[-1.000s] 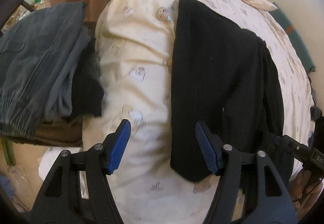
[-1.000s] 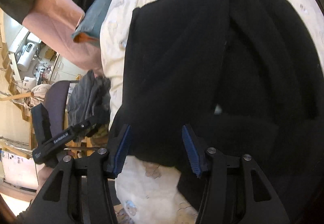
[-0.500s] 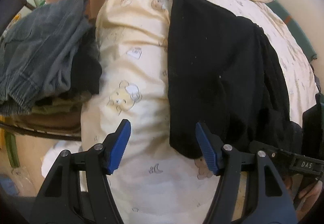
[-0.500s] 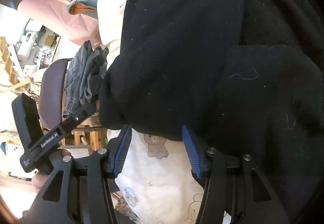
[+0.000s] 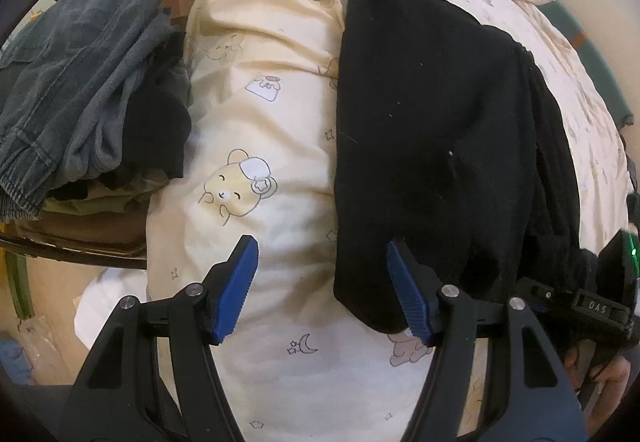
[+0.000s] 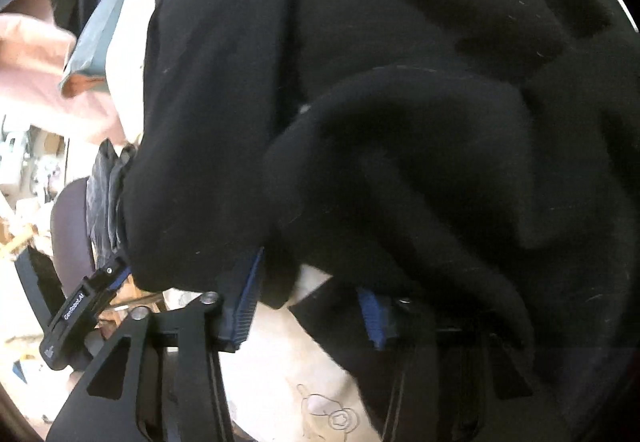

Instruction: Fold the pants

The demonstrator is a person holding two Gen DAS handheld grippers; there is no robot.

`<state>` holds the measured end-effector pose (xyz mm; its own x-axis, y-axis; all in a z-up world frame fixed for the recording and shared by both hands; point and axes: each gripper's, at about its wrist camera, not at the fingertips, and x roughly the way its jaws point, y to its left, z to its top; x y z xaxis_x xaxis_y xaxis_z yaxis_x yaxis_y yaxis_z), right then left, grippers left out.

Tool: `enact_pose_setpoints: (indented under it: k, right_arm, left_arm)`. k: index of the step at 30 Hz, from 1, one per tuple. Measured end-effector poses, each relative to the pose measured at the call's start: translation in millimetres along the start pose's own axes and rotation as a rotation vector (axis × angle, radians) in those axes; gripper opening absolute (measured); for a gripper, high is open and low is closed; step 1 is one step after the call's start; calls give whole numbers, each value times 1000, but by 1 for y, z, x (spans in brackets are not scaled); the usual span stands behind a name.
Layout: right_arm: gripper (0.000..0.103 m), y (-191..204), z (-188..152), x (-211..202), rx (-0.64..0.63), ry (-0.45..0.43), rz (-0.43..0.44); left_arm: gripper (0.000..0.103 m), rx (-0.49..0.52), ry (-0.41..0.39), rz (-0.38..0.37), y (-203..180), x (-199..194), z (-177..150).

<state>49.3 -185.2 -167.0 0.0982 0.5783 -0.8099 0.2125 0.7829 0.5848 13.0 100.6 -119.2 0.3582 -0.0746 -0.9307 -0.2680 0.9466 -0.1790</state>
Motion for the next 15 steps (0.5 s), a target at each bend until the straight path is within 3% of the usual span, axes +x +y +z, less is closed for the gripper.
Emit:
enact_pose_setpoints:
  k: [4,15]
  right_arm:
    - [46,-3,4,3,19,9,44]
    - [47,13,3,13,-19,53,174]
  left_arm:
    - [63,-48,-8,-32,8,-2,4]
    - [63,-39,47,-125,5,3,-2]
